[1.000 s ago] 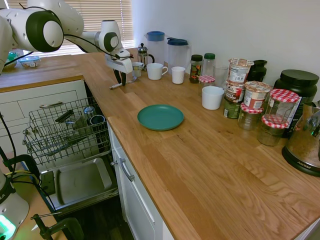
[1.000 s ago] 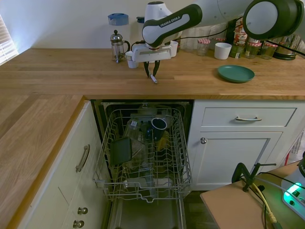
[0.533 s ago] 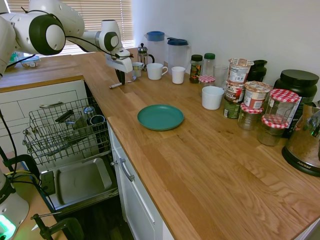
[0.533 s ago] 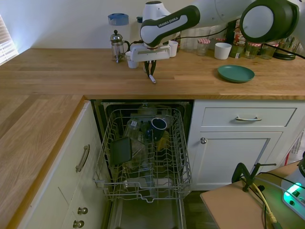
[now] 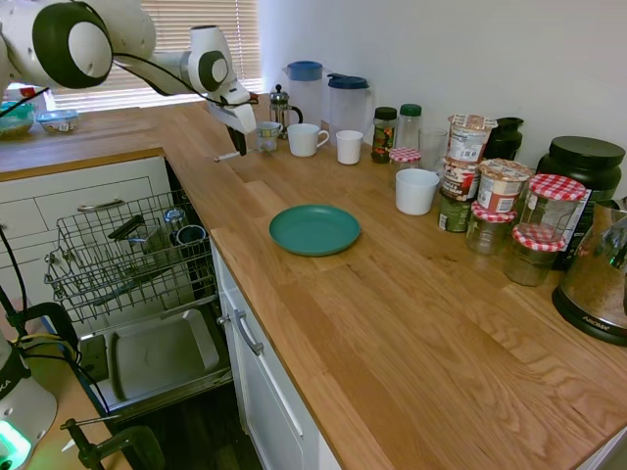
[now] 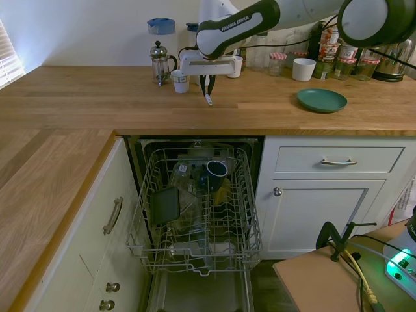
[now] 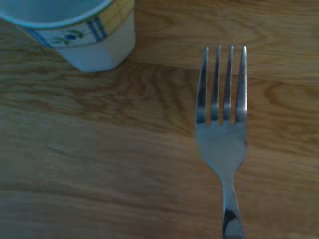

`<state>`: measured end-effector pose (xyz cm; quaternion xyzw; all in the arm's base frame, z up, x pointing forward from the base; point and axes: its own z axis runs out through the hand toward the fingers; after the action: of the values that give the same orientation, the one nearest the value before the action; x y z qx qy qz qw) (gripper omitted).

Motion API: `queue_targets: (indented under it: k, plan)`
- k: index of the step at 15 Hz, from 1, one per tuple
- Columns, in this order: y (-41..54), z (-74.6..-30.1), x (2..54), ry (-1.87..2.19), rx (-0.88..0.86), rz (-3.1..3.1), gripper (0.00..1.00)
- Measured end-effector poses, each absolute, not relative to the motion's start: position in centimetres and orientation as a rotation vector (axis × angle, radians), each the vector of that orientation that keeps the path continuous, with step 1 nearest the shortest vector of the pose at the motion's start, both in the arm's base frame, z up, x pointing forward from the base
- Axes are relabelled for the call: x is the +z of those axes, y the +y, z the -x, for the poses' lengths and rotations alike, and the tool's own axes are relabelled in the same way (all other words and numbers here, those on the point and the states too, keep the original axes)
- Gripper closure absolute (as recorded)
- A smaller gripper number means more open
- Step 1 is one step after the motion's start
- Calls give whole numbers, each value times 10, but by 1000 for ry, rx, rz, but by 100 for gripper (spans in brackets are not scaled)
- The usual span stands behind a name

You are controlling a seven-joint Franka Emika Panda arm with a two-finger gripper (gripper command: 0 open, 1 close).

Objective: Put the fork in the dishwasher

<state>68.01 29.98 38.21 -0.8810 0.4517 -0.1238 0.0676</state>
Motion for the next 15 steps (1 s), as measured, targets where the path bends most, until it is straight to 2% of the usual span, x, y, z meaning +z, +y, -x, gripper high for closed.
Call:
queue_targets:
  k: [8, 12, 15]
  plan:
    - [334, -562, 422, 1357, -444, 2610, 100]
    - [320, -489, 408, 1330, -436, 2576, 100]
    - [317, -465, 400, 1329, -444, 2598, 100]
